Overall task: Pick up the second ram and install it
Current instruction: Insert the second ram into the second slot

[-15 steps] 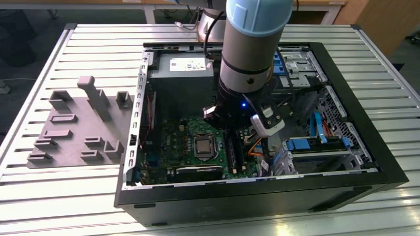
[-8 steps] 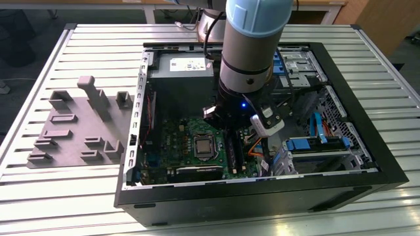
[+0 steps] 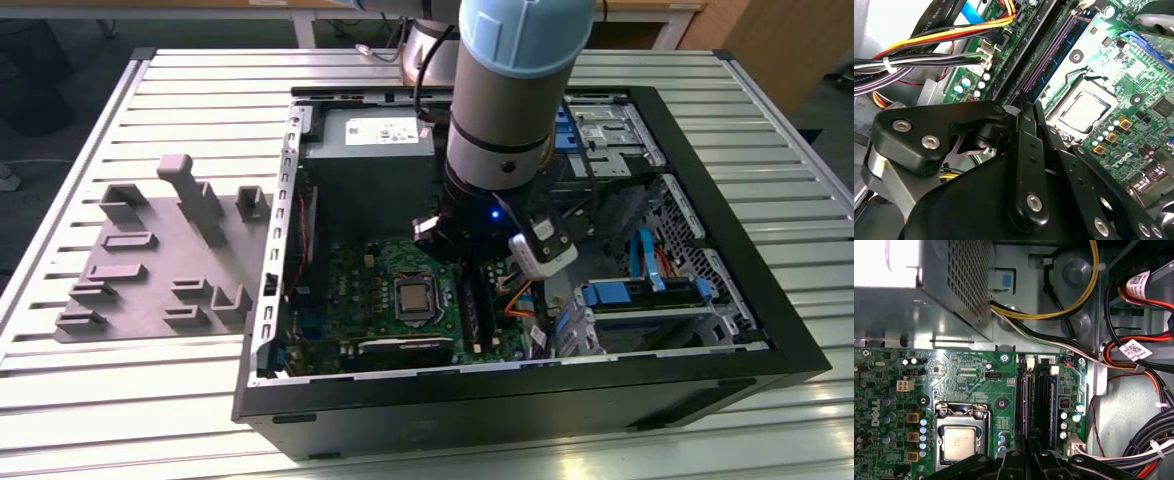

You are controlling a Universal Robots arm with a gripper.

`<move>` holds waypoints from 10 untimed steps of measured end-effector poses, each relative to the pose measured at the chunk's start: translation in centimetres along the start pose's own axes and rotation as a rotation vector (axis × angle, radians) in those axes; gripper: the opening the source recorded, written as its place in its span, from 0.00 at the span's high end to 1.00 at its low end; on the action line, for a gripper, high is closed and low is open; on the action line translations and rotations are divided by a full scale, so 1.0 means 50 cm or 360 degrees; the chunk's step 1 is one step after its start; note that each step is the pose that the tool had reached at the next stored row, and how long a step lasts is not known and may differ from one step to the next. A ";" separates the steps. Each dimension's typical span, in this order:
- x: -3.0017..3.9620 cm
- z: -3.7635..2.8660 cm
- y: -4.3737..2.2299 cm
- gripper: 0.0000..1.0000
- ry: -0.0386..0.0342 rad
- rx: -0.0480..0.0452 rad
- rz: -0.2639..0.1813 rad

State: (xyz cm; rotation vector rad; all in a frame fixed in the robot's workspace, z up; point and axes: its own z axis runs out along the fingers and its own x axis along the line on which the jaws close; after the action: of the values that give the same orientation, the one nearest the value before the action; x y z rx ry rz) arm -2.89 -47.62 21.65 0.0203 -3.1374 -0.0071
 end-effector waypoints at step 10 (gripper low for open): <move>0.000 -0.001 0.001 0.86 -0.0001 -0.0003 0.0000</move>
State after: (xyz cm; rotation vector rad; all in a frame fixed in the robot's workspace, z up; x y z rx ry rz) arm -2.87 -47.59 21.69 0.0204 -3.1381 -0.0100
